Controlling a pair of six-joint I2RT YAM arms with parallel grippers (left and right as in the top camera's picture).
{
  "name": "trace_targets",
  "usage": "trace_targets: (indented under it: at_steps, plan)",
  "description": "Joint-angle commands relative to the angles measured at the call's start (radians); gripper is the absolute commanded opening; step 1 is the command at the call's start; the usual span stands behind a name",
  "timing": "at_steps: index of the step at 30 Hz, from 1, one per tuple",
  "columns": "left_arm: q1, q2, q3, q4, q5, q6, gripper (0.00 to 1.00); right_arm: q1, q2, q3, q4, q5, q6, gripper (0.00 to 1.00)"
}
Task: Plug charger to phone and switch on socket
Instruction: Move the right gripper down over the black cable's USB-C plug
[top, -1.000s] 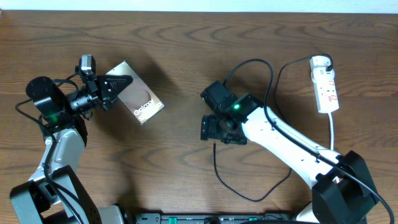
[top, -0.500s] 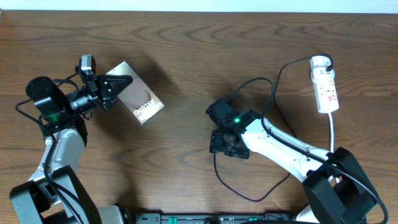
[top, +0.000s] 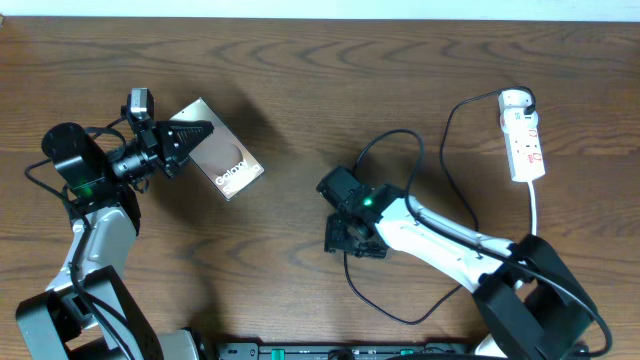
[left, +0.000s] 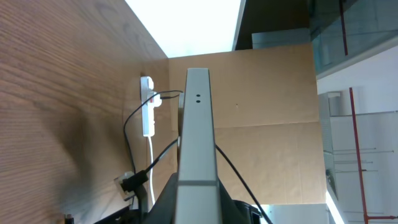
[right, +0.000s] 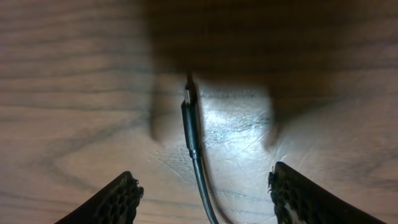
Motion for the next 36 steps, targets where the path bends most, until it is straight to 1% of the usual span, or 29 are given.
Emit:
trace_targets:
  at_steps: [1,6,9,14,21,30,33,36]
  plan:
    - [0.002,-0.008,0.040,0.009,0.029,0.005,0.08,0.012,0.018,-0.005,0.005,0.000,0.025,0.65]
    - [0.002,-0.008,0.040,0.009,0.029,0.006,0.07,0.008,0.022,-0.005,0.005,0.014,0.025,0.56]
    - [0.002,-0.008,0.040,0.009,0.029,0.010,0.07,0.008,0.022,-0.005,0.010,0.032,0.026,0.48]
    - [0.002,-0.008,0.040,0.009,0.029,0.010,0.08,0.008,0.042,-0.005,0.014,0.051,0.040,0.41]
    - [0.002,-0.008,0.040,0.009,0.029,0.010,0.08,0.008,0.117,-0.004,0.040,0.033,0.040,0.38]
    - [0.003,-0.008,0.040,0.009,0.029,0.028,0.07,0.008,0.118,-0.002,0.041,-0.003,0.031,0.33]
    - [0.003,-0.008,0.040,0.009,0.029,0.028,0.07,0.008,0.118,-0.002,0.031,-0.021,0.029,0.28]
    - [0.002,-0.008,0.040,0.009,0.029,0.028,0.08,0.009,0.118,-0.002,0.019,-0.033,0.029,0.19]
